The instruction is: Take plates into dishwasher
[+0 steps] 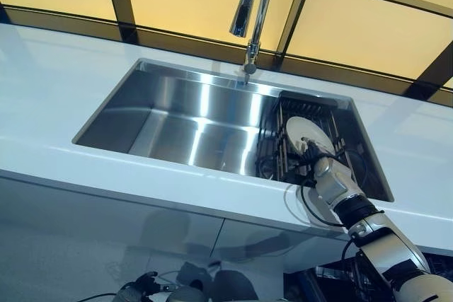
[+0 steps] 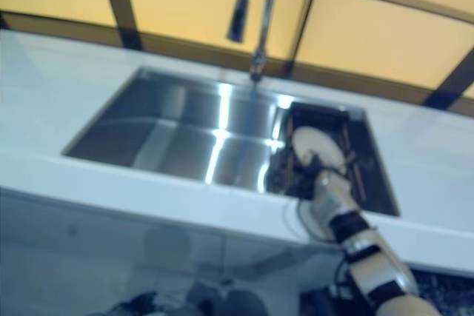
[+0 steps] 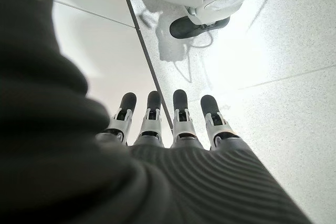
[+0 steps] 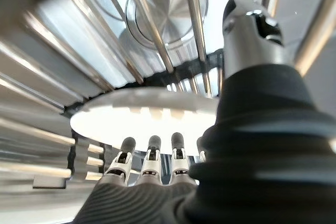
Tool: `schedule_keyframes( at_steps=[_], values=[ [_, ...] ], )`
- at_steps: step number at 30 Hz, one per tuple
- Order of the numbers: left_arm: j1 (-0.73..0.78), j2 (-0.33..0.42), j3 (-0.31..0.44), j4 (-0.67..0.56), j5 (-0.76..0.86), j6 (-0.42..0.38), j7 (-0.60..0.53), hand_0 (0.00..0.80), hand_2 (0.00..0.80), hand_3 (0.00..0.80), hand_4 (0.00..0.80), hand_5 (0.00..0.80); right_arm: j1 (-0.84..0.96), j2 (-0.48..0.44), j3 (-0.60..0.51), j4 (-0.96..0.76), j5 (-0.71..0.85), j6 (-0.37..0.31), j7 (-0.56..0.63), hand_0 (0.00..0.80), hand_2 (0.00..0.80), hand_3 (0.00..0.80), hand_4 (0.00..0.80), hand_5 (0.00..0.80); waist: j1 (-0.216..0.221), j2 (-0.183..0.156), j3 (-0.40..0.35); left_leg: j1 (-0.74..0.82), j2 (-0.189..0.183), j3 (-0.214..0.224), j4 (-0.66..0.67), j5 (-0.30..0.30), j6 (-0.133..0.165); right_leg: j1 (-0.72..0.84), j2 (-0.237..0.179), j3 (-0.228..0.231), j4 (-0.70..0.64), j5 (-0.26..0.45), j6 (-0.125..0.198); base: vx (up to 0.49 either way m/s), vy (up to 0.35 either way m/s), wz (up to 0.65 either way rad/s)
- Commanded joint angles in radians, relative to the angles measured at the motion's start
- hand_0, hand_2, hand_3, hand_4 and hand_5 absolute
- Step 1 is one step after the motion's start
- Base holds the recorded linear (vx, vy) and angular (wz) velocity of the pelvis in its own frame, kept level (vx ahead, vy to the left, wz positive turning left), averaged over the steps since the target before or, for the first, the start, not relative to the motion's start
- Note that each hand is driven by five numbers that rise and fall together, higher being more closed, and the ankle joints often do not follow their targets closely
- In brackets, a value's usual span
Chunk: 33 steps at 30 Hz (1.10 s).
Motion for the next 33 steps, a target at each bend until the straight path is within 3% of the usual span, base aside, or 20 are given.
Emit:
schedule_keyframes(
  at_steps=[1,11,13,16,17,20,33],
  values=[
    [-0.032,-0.060,-0.044,-0.005,0.017,-0.001,-0.009,0.000,0.000,0.000,0.000,0.000,-0.114,-0.037,-0.004,0.017,-0.050,0.023,-0.055,0.000,0.000,0.000,0.000,0.000,0.016,0.022,0.001,0.030,-0.024,0.125,-0.042,-0.085,0.051,-0.113,-0.001,0.023,-0.037,0.083,0.030,0.000,0.000,0.00],
    [-0.040,-0.070,-0.048,-0.005,0.010,-0.001,-0.006,0.000,0.000,0.000,0.000,0.000,-0.086,0.003,0.013,0.028,-0.047,0.046,-0.083,0.000,0.000,0.000,0.000,0.000,0.015,0.026,0.004,0.026,-0.025,0.124,-0.042,-0.085,0.052,-0.119,-0.002,0.026,-0.037,0.088,0.032,0.000,0.000,0.00],
    [-0.041,-0.072,-0.051,-0.001,0.005,-0.003,-0.003,0.000,0.000,0.000,0.000,0.000,-0.080,0.006,0.014,0.031,-0.044,0.049,-0.093,0.060,0.060,0.060,0.060,0.060,0.015,0.025,0.003,0.026,-0.025,0.122,-0.042,-0.085,0.052,-0.117,-0.001,0.027,-0.040,0.088,0.032,0.000,0.000,0.00],
    [-0.041,-0.075,-0.053,0.002,0.002,-0.006,-0.002,0.000,0.000,0.000,0.000,0.000,-0.076,0.007,0.009,0.041,-0.039,0.046,-0.110,0.411,0.411,0.411,0.411,0.411,0.014,0.026,0.002,0.026,-0.025,0.122,-0.042,-0.086,0.052,-0.117,0.000,0.027,-0.041,0.088,0.032,-0.003,0.005,-0.03],
    [-0.042,-0.075,-0.052,0.002,0.000,-0.005,-0.003,0.000,0.000,0.000,0.000,0.000,-0.075,0.008,0.008,0.044,-0.042,0.046,-0.112,0.461,0.461,0.461,0.461,0.461,0.014,0.026,0.001,0.026,-0.025,0.122,-0.042,-0.086,0.052,-0.117,0.000,0.027,-0.042,0.087,0.032,-0.005,0.007,-0.04],
    [-0.043,-0.077,-0.054,0.002,-0.002,-0.005,-0.003,0.000,0.000,0.000,0.000,0.000,-0.074,0.008,0.007,0.049,-0.049,0.047,-0.112,0.800,0.800,0.800,0.800,0.800,0.014,0.027,0.000,0.025,-0.025,0.122,-0.042,-0.085,0.052,-0.117,0.000,0.028,-0.044,0.088,0.033,-0.005,0.006,0.04],
    [-0.044,-0.079,-0.054,-0.002,-0.007,-0.002,0.000,0.000,0.000,0.000,0.000,0.000,-0.066,-0.008,0.000,0.041,-0.073,0.022,-0.124,0.800,0.800,0.800,0.800,0.800,0.012,0.026,-0.002,0.025,-0.026,0.122,-0.042,-0.084,0.054,-0.117,0.004,0.032,-0.048,0.091,0.034,-0.007,0.004,0.03]
  ],
)
